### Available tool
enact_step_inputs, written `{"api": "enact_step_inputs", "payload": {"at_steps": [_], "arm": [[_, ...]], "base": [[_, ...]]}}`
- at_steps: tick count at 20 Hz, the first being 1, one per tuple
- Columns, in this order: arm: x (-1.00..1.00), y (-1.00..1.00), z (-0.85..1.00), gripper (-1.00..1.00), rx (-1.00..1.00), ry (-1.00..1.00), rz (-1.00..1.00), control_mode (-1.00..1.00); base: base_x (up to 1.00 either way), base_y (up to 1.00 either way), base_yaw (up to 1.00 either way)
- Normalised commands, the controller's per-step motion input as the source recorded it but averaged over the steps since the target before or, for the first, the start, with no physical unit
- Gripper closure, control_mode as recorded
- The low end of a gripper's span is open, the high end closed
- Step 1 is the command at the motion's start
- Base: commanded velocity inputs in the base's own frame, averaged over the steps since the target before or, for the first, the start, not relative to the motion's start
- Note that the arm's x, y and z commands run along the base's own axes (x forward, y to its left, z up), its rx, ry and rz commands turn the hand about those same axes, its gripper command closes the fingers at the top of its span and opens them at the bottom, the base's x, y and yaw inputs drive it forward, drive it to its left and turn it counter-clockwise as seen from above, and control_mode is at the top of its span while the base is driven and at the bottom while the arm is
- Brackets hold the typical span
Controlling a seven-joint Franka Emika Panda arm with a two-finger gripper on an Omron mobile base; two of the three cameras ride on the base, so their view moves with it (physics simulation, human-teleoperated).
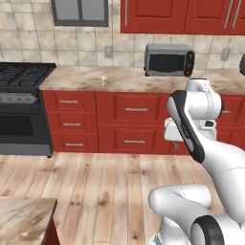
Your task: Take the fork and place it on the left side of the plate. Then take the spoon and place it on the right side of the plate. Make sure they're directly next to the plate.
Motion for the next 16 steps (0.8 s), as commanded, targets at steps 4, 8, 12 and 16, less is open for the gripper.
{"api": "enact_step_inputs", "payload": {"at_steps": [4,8,12,16], "arm": [[0.00,0.00,0.00,-1.00,0.00,0.00,0.00,1.00],[0.00,0.00,0.00,-1.00,0.00,0.00,0.00,1.00],[0.00,0.00,0.00,-1.00,0.00,0.00,0.00,1.00],[0.00,0.00,0.00,-1.00,0.00,0.00,0.00,1.00]], "base": [[1.00,0.99,-0.07],[1.00,0.87,-0.07],[1.00,0.28,-0.03],[1.00,0.11,-0.03]]}}
